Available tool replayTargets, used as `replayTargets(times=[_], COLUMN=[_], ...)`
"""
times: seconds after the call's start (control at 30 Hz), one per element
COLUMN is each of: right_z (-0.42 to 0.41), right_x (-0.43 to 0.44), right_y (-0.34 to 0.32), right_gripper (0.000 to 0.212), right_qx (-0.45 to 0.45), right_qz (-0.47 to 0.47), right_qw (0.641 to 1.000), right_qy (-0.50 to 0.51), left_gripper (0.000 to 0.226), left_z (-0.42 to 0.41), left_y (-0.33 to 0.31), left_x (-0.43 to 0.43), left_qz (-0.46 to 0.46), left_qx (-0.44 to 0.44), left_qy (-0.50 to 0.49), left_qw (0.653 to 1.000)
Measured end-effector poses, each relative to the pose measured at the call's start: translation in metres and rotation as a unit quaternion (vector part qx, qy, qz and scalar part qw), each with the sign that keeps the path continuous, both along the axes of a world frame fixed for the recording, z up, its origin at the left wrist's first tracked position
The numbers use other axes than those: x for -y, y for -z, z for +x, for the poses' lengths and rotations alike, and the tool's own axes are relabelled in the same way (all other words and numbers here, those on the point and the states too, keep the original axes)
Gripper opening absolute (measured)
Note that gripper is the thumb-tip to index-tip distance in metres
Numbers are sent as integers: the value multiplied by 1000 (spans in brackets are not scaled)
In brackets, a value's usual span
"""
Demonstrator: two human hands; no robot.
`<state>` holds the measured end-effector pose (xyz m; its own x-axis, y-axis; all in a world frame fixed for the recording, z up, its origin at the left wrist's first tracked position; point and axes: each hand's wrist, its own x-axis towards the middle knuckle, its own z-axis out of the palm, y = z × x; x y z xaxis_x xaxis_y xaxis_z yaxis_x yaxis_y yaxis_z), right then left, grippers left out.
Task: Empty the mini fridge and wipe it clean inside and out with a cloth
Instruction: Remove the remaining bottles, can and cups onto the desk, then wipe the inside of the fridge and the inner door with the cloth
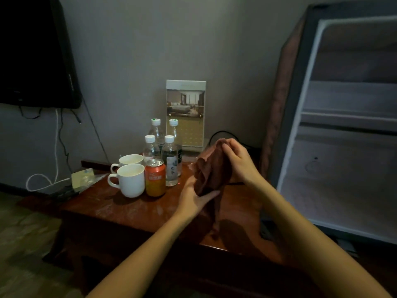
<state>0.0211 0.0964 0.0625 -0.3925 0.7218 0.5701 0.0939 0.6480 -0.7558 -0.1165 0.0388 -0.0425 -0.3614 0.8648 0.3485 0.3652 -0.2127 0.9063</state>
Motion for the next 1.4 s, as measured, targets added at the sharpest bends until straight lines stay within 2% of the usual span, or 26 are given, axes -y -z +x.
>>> replayTargets(times=[0.1,0.2,0.3,0.37,0.43,0.5,0.6,0.7,0.77,0.8,0.9,0.97,1.03,1.1,1.17,1.23,1.3,1.33,1.37,1.4], right_z=[43,97,150,181,208,231,262,283,293,297,299,293,280,265,255,251,255,258,262,265], right_x=[22,38,51,57,61,64,67,74,75,74,69,65,60,54,48,41,33,28,24,20], right_y=[-16,-15,-4,3,9,13,18,22,31,36,49,56,66,76,82,85,87,88,88,88], right_gripper=[22,20,21,22,23,20,18,27,37,39,29,37,56,61,47,32,27,28,29,34], right_qx=[-16,-12,-12,-10,-2,4,29,132,174,152,2,-43,-59,-61,-64,-34,-13,-15,-23,-30], right_qz=[9,-7,-65,-95,-112,-122,-114,-100,-99,-102,-115,-154,-192,-197,-184,-157,-153,-153,-147,-128], right_qw=[1000,999,995,991,987,985,990,986,980,983,986,977,973,972,972,973,971,968,965,961], right_qy=[12,42,76,96,115,121,78,13,12,24,122,142,118,110,128,164,183,198,214,244], left_gripper=[29,10,17,24,19,16,27,40,42,43,44,42,39,38,35,27,23,23,26,31], left_z=[22,43,67,88,114,141,175,200,213,219,231,236,240,242,239,231,219,212,204,196], left_y=[-11,-25,-38,-42,-45,-50,-55,-58,-56,-55,-49,-48,-51,-54,-53,-46,-33,-26,-20,-13], left_x=[4,13,20,21,22,21,18,10,4,1,-8,-9,-8,-7,-8,-9,-10,-9,-8,-8], left_qz=[-36,-61,-133,-195,-247,-278,-289,-268,-255,-249,-245,-245,-243,-239,-241,-232,-208,-189,-158,-113], left_qx=[63,39,13,39,119,233,415,501,537,550,561,557,549,536,502,417,253,136,4,-128], left_qy=[103,185,218,237,259,269,283,322,333,331,325,329,345,355,361,346,331,318,298,270], left_qw=[992,980,967,951,926,892,815,757,732,725,721,723,721,727,748,808,885,919,941,948])
